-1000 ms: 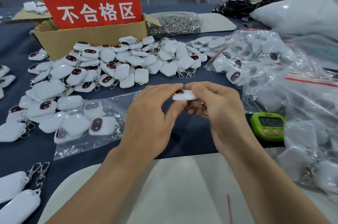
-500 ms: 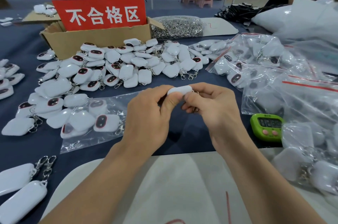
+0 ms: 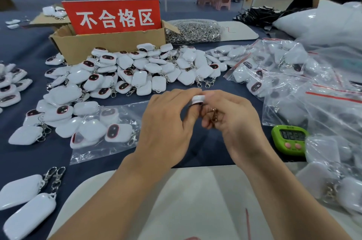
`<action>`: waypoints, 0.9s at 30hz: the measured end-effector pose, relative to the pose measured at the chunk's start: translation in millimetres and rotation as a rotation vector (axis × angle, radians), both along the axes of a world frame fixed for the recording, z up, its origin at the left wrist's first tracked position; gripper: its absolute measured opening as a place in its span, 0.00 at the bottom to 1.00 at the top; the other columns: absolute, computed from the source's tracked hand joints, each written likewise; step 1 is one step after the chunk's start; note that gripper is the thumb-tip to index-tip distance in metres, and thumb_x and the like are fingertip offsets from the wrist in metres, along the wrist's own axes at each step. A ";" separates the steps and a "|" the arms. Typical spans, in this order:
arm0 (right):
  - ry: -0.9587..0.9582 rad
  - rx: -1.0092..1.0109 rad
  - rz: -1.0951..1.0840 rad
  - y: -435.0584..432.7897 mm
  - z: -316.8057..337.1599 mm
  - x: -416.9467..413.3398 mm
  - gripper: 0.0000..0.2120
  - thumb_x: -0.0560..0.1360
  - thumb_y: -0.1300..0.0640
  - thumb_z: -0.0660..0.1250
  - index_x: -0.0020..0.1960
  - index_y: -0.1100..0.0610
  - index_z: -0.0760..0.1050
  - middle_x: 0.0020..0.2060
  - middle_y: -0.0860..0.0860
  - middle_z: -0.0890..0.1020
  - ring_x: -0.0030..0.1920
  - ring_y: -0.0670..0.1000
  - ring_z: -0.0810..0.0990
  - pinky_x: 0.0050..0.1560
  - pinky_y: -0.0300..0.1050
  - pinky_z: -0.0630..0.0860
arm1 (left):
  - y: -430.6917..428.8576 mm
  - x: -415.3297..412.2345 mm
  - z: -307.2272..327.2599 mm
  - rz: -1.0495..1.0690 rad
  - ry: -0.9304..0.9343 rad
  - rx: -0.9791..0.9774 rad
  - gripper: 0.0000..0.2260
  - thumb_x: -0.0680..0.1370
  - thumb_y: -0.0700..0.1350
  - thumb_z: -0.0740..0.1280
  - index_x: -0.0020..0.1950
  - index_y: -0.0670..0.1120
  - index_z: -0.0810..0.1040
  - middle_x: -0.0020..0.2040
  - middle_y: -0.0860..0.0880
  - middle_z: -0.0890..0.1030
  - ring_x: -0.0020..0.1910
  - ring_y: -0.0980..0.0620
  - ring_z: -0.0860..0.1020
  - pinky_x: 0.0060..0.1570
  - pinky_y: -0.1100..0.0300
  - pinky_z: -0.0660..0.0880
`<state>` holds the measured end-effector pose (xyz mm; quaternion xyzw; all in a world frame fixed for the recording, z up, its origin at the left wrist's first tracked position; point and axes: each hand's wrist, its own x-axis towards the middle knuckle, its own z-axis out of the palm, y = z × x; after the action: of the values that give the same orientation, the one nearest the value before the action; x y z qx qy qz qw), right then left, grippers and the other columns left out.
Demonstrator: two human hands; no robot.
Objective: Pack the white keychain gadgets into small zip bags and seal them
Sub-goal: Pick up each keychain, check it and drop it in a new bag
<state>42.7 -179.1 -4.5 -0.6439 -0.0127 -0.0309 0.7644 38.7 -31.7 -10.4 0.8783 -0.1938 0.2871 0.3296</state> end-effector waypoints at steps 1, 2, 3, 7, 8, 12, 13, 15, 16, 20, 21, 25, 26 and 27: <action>-0.024 -0.055 -0.023 0.8 -0.6 -0.7 0.08 0.75 0.56 0.71 0.47 0.59 0.87 0.34 0.57 0.82 0.30 0.51 0.74 0.33 0.40 0.72 | 0.9 1.3 1.4 0.043 0.015 0.062 0.17 0.78 0.45 0.69 0.68 0.49 0.80 0.56 0.53 0.83 0.55 0.54 0.76 0.58 0.60 0.64; -0.044 -0.104 -0.088 1.4 -1.5 -0.5 0.07 0.73 0.55 0.72 0.46 0.56 0.87 0.32 0.56 0.82 0.29 0.49 0.74 0.32 0.39 0.71 | 3.4 4.6 3.3 0.121 0.030 0.178 0.22 0.77 0.46 0.70 0.71 0.49 0.77 0.58 0.52 0.83 0.57 0.51 0.76 0.59 0.58 0.63; -0.058 -0.154 -0.170 1.3 -3.0 0.4 0.05 0.72 0.54 0.73 0.43 0.53 0.87 0.30 0.54 0.81 0.28 0.49 0.72 0.30 0.39 0.69 | 8.1 8.2 5.4 0.219 0.054 0.331 0.26 0.75 0.48 0.71 0.74 0.49 0.73 0.61 0.51 0.82 0.58 0.48 0.76 0.60 0.55 0.63; -0.071 -0.376 -0.350 -0.9 -11.0 1.6 0.09 0.72 0.45 0.73 0.39 0.49 0.83 0.25 0.49 0.74 0.26 0.46 0.65 0.29 0.40 0.63 | 29.1 17.5 13.9 0.461 0.317 0.589 0.23 0.78 0.56 0.64 0.72 0.53 0.69 0.58 0.49 0.81 0.54 0.45 0.78 0.51 0.50 0.66; -0.067 -0.397 -0.361 -0.7 -11.7 1.1 0.09 0.72 0.44 0.72 0.38 0.48 0.83 0.24 0.49 0.74 0.26 0.45 0.65 0.29 0.39 0.64 | 31.9 18.1 13.4 0.472 0.341 0.557 0.18 0.79 0.55 0.63 0.68 0.53 0.71 0.53 0.49 0.82 0.48 0.45 0.77 0.45 0.52 0.64; -0.021 -0.426 -0.278 4.7 -12.6 0.4 0.07 0.74 0.45 0.72 0.39 0.46 0.83 0.27 0.48 0.81 0.25 0.42 0.68 0.30 0.34 0.67 | 34.2 19.1 16.4 0.455 0.354 0.391 0.14 0.79 0.47 0.63 0.64 0.53 0.73 0.42 0.50 0.78 0.41 0.45 0.72 0.39 0.54 0.61; 0.000 -0.408 -0.225 8.2 -13.2 0.4 0.07 0.76 0.46 0.71 0.40 0.45 0.84 0.28 0.48 0.82 0.26 0.43 0.70 0.33 0.38 0.69 | 34.4 20.1 17.0 0.413 0.337 0.345 0.16 0.79 0.46 0.62 0.66 0.53 0.73 0.45 0.49 0.80 0.44 0.43 0.75 0.41 0.54 0.63; 0.023 -0.383 -0.144 16.6 -14.4 -0.9 0.09 0.78 0.47 0.68 0.43 0.45 0.84 0.30 0.48 0.84 0.29 0.46 0.72 0.36 0.46 0.71 | 32.8 19.4 19.7 0.262 0.327 0.226 0.23 0.79 0.44 0.61 0.74 0.56 0.70 0.46 0.49 0.82 0.49 0.43 0.78 0.45 0.53 0.70; 0.024 -0.384 -0.122 20.5 -14.4 -1.3 0.10 0.79 0.47 0.66 0.43 0.45 0.84 0.31 0.48 0.84 0.29 0.47 0.72 0.37 0.47 0.72 | 31.3 18.0 21.4 0.174 0.330 0.167 0.26 0.78 0.44 0.60 0.76 0.58 0.68 0.42 0.51 0.81 0.48 0.45 0.79 0.46 0.52 0.73; 0.036 -0.278 -0.107 20.9 -10.5 -1.2 0.12 0.79 0.49 0.64 0.43 0.49 0.85 0.29 0.49 0.82 0.27 0.48 0.70 0.31 0.43 0.69 | 29.4 19.5 23.2 -0.011 0.343 -0.044 0.30 0.77 0.41 0.60 0.77 0.62 0.68 0.35 0.56 0.77 0.39 0.57 0.76 0.42 0.56 0.74; 0.042 -0.273 -0.117 18.9 -10.4 -0.4 0.12 0.79 0.50 0.65 0.43 0.49 0.85 0.28 0.50 0.81 0.27 0.48 0.70 0.31 0.44 0.69 | 29.1 19.8 22.3 -0.027 0.338 -0.097 0.30 0.76 0.41 0.61 0.76 0.62 0.69 0.35 0.56 0.77 0.39 0.57 0.75 0.41 0.58 0.72; 0.024 -0.317 -0.111 19.6 -11.3 -1.9 0.11 0.77 0.47 0.68 0.40 0.49 0.85 0.27 0.49 0.80 0.27 0.47 0.70 0.35 0.48 0.69 | 25.9 16.9 21.6 -0.034 0.312 -0.149 0.28 0.77 0.42 0.60 0.75 0.63 0.71 0.37 0.53 0.76 0.38 0.54 0.74 0.39 0.59 0.72; 0.010 -0.322 -0.103 22.1 -11.5 -2.8 0.11 0.76 0.45 0.69 0.40 0.48 0.85 0.27 0.49 0.80 0.27 0.46 0.71 0.35 0.47 0.69 | 25.3 16.6 21.9 -0.042 0.322 -0.159 0.28 0.77 0.42 0.60 0.75 0.63 0.72 0.36 0.52 0.76 0.38 0.54 0.74 0.40 0.59 0.72; -0.008 -0.330 -0.100 23.8 -11.9 -3.5 0.11 0.76 0.45 0.69 0.39 0.47 0.85 0.26 0.49 0.80 0.27 0.46 0.71 0.34 0.46 0.70 | 24.8 16.5 22.3 -0.054 0.334 -0.169 0.28 0.76 0.43 0.60 0.74 0.63 0.73 0.36 0.52 0.76 0.37 0.55 0.74 0.40 0.58 0.73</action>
<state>39.1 -155.3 -16.4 -0.7604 0.0114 -0.0690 0.6457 55.2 -7.0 11.9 0.8775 -0.1350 0.1435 0.4373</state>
